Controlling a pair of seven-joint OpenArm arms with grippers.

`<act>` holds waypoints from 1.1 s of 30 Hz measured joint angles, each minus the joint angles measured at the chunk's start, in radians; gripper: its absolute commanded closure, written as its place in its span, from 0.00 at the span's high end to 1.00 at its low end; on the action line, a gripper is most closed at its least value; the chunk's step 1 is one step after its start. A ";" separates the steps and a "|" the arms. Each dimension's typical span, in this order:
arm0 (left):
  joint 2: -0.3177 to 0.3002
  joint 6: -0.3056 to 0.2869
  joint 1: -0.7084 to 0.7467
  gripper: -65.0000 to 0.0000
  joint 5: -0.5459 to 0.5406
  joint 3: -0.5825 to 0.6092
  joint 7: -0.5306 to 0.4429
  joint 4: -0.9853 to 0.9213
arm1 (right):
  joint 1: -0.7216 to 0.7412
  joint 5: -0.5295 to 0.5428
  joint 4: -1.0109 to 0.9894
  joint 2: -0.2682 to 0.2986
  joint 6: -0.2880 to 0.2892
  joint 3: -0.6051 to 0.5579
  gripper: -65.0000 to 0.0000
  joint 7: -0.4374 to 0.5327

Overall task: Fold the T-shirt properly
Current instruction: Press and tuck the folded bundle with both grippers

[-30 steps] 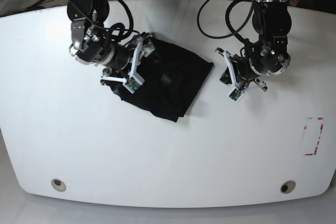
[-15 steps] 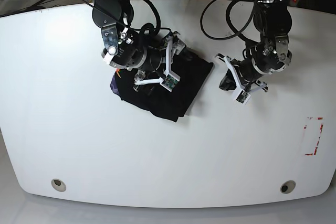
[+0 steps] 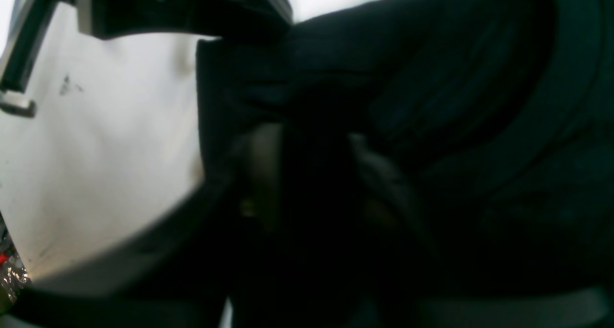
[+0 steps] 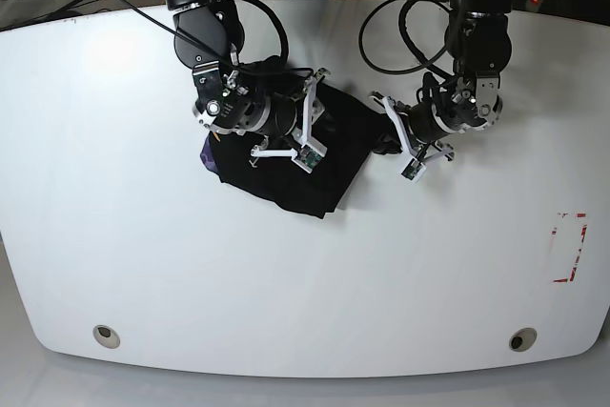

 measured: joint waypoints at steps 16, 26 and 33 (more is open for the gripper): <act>0.023 0.003 0.019 0.00 -0.014 0.071 -0.018 0.001 | -0.008 0.003 0.215 -0.009 0.000 -0.002 0.04 -0.091; 0.049 0.002 0.021 0.00 -0.011 0.073 -0.005 0.000 | -0.011 0.004 0.139 -0.055 -0.002 -0.082 0.04 -0.087; 0.043 0.001 0.022 0.00 -0.005 0.056 0.013 0.027 | -0.008 0.000 0.123 -0.053 -0.002 -0.092 0.08 -0.089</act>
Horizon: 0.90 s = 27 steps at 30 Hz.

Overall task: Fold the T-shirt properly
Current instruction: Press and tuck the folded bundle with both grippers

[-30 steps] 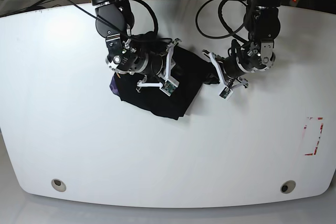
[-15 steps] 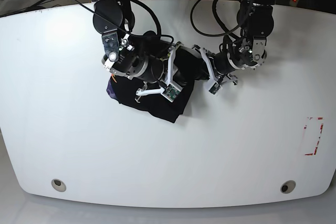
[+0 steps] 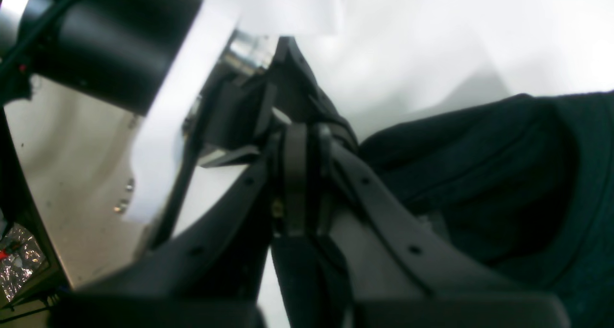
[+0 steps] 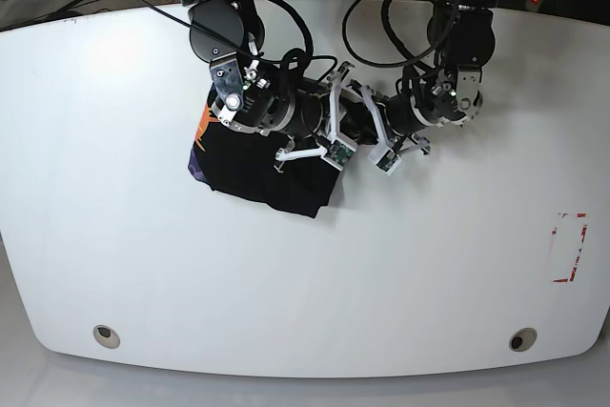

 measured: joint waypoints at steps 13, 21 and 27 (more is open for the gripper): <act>-0.041 -0.002 -0.002 0.00 -0.001 -0.144 -0.005 0.135 | -0.017 0.011 0.110 -0.008 0.005 0.112 0.59 0.002; -0.072 -0.002 -0.003 0.00 0.000 -0.135 -0.005 0.196 | 0.025 0.008 0.132 -0.004 0.003 0.352 0.59 -0.009; -0.072 -0.001 -0.004 0.00 0.007 -0.003 -0.002 0.239 | 0.108 0.002 0.076 0.072 0.002 0.487 0.59 -0.002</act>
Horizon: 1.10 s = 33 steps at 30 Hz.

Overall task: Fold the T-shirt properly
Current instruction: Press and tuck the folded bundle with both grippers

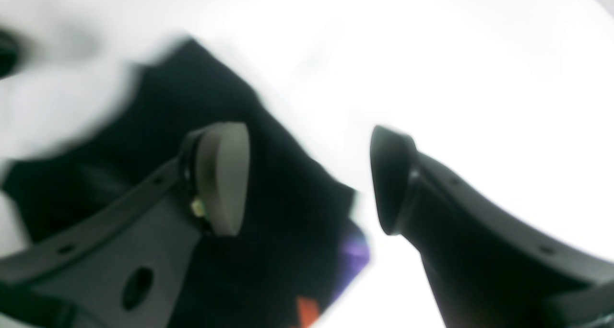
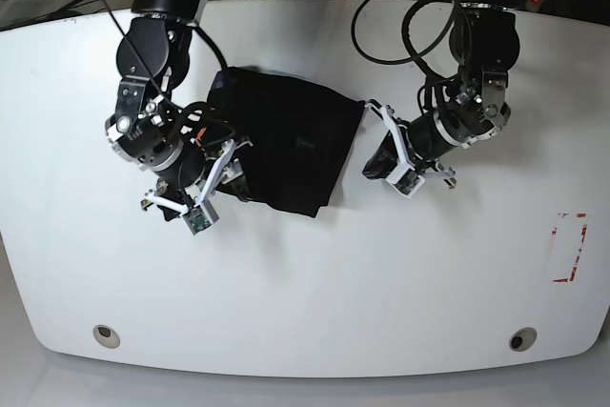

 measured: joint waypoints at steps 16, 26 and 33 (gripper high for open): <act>0.048 -0.001 -0.029 0.00 -0.008 0.245 -0.015 -0.043 | 0.097 0.007 -0.611 0.220 -0.001 -0.049 0.34 0.286; 0.013 -0.001 -0.087 0.00 -0.010 0.240 -0.011 -0.258 | 0.055 0.002 -0.525 0.216 0.000 -0.058 0.34 0.250; -0.001 0.000 -0.083 0.00 -0.004 0.113 0.001 -0.129 | 0.077 0.007 -0.437 0.224 -0.001 -0.060 0.34 0.199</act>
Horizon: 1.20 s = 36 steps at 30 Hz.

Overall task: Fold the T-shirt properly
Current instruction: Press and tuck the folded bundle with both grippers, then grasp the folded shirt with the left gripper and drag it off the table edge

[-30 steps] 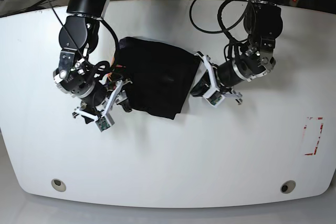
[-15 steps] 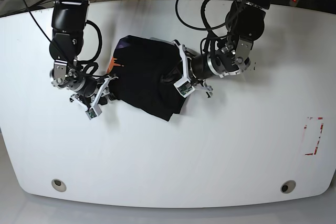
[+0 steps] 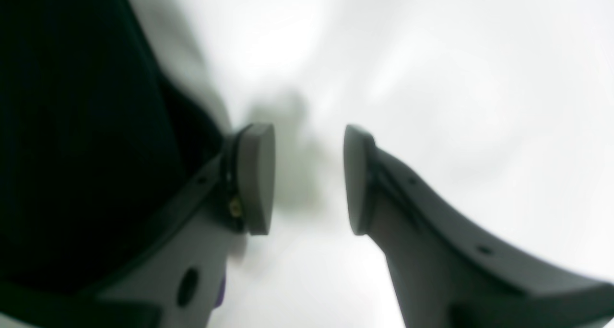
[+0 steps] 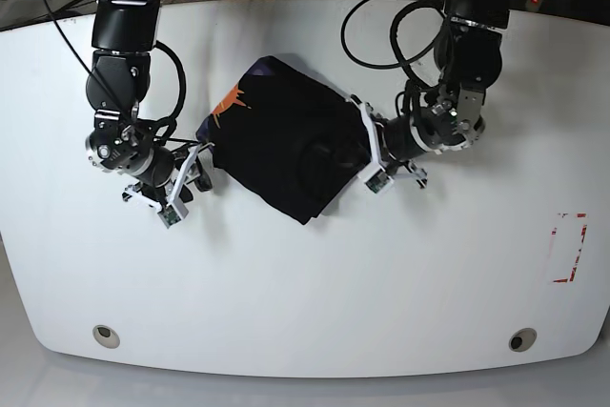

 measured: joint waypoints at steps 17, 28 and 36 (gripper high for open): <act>0.011 -0.001 0.000 0.16 0.002 -0.095 0.200 0.217 | -0.248 -0.008 0.309 -0.065 -0.001 -0.162 0.33 -0.193; 0.071 0.157 0.101 0.54 -0.003 -0.108 0.198 0.300 | -0.330 0.000 0.373 -0.263 0.006 -0.411 0.33 -0.205; 0.073 0.301 0.174 0.57 -0.004 -0.110 0.192 0.333 | -0.311 -0.008 0.397 -0.245 0.000 -0.349 0.33 -0.201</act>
